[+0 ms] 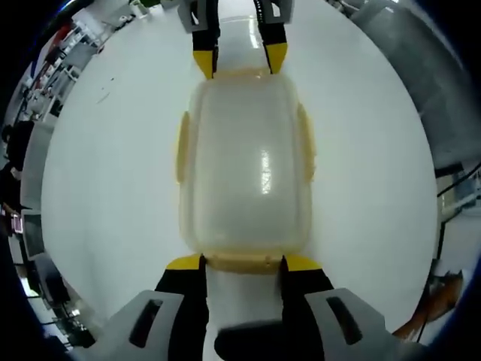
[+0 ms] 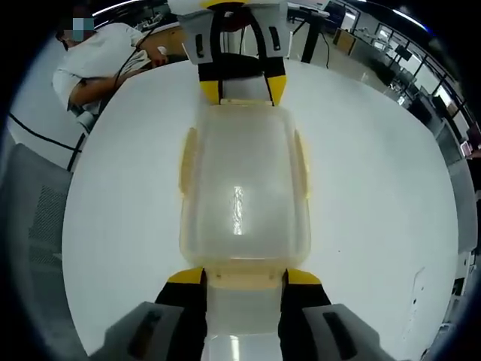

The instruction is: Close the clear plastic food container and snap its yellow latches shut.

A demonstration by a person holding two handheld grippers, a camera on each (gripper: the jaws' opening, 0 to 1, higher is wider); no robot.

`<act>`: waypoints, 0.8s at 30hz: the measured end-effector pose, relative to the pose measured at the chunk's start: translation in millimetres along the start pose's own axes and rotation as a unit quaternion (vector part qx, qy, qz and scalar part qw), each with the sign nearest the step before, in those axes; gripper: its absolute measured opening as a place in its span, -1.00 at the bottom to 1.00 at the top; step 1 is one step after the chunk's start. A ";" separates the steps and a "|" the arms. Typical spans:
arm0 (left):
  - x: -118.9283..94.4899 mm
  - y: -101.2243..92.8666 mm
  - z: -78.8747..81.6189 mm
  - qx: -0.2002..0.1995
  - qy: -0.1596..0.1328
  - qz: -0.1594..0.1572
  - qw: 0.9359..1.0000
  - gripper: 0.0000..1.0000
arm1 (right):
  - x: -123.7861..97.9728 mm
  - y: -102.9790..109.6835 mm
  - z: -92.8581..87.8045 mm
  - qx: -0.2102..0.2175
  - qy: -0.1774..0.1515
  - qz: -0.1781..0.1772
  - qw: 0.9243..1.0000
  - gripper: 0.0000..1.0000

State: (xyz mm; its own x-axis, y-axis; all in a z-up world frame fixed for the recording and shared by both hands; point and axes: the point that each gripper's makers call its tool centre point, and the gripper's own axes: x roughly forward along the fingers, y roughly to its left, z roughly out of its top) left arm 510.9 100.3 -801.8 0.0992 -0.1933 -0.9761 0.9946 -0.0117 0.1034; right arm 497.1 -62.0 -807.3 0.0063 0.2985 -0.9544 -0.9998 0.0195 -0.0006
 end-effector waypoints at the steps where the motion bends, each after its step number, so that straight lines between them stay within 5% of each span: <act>1: 0.7 -0.3 0.0 -0.002 0.000 -0.001 1.000 -0.28 | 0.0 -0.1 -0.1 -0.002 0.001 0.001 1.000 -0.31; 24: 0.8 0.1 -2.4 -0.044 -0.045 -0.014 0.998 -0.33 | 0.6 -0.9 0.5 -0.009 -0.007 0.006 1.000 -0.33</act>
State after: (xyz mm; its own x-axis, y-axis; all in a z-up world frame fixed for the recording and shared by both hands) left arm 511.2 102.5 -803.0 0.0728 -0.2819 -0.9567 0.9961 0.0678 0.0558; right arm 498.0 -61.4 -807.7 -0.0051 0.3111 -0.9504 -1.0000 -0.0008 0.0051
